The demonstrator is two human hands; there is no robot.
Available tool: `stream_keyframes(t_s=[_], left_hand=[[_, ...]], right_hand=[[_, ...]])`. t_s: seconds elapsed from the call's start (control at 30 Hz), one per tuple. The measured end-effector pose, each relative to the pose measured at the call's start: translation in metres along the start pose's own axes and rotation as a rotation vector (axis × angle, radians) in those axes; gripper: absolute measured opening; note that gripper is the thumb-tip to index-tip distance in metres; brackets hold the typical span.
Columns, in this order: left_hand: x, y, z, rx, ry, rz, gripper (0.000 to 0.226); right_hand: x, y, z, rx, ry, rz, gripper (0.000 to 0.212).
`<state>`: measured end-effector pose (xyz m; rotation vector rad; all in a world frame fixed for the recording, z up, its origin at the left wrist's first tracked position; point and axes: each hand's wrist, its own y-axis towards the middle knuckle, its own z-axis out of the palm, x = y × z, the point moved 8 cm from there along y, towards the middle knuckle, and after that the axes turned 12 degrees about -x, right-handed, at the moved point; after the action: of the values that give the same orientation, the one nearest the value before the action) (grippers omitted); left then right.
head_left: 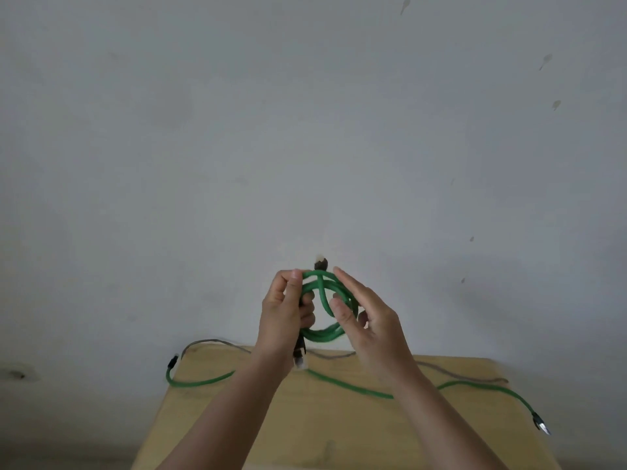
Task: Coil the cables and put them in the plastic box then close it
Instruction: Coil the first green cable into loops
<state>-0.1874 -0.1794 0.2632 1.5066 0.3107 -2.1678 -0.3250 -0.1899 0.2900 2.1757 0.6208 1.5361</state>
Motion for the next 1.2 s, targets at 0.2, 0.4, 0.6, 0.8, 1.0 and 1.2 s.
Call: stream_keyframes(t_s=[0.2,0.4,0.6,0.8,1.0,1.2], left_hand=[[-0.004,-0.008,-0.018,-0.031,0.260,0.057,0.031],[0.010,-0.033,-0.050,-0.120,0.335,0.107,0.034],[0.041,-0.066,-0.088,-0.224,0.367,0.088,0.032],[0.092,-0.123,-0.124,-0.110,0.636,0.053,0.041],[0.140,-0.170,-0.152,-0.154,0.706,-0.125,0.034],[0.156,-0.180,-0.166,-0.165,0.835,-0.198,0.028]], right_hand=[[0.011,-0.014,0.009,-0.251,-0.077,-0.008,0.035],[0.012,-0.044,0.023,-0.365,-0.078,0.091,0.034],[-0.009,-0.097,0.040,-0.335,-0.082,0.265,0.033],[-0.045,-0.174,0.038,-0.194,-0.161,0.496,0.030],[-0.081,-0.247,0.035,-0.055,-0.148,0.769,0.031],[-0.105,-0.274,0.040,0.053,-0.131,0.954,0.031]])
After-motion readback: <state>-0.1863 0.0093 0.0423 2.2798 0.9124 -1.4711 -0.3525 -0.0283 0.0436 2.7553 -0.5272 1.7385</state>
